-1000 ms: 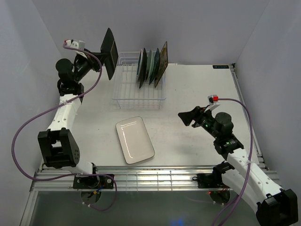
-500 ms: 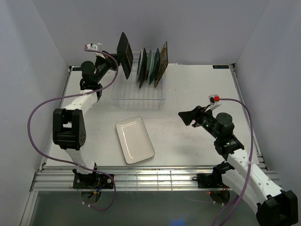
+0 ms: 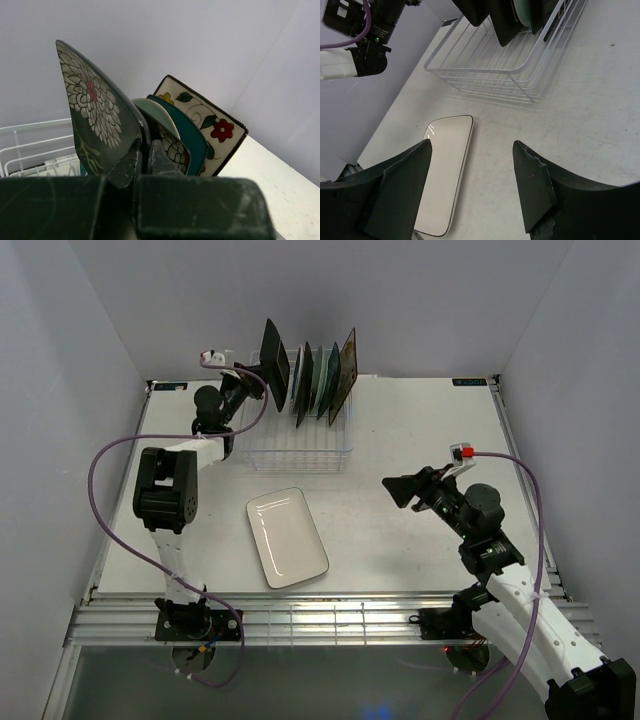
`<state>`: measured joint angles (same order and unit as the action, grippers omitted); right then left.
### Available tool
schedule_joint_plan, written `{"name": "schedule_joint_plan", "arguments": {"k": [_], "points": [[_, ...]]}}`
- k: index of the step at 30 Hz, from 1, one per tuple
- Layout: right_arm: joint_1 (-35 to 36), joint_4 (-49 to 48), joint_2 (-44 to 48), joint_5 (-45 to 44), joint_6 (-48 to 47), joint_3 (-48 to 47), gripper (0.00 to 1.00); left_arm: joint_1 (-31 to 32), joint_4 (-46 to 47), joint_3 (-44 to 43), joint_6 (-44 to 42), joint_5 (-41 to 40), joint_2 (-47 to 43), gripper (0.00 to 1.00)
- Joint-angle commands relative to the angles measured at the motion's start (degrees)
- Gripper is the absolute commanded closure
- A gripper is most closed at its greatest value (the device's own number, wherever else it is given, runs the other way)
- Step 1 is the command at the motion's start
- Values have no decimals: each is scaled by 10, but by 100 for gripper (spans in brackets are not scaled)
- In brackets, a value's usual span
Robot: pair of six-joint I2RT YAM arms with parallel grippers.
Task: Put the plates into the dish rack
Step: Insert the plate into the dish rack.
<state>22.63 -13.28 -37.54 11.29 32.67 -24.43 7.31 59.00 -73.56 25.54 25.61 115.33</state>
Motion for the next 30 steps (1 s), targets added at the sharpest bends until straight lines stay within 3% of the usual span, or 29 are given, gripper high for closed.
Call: {"name": "schedule_joint_plan", "arguments": {"k": [1,16,25,30], "points": [[3,1,9,-7,4,-8,28,3,153,-25,-3,-6,-16,100],[3,1,9,-8,2,-4,28,20,203,-48,-74,13,88,100],[3,4,11,-15,-1,-3,28,20,201,-31,-87,30,105,100],[3,-1,5,-14,-1,-3,28,20,197,-26,-93,48,102,68]]}}
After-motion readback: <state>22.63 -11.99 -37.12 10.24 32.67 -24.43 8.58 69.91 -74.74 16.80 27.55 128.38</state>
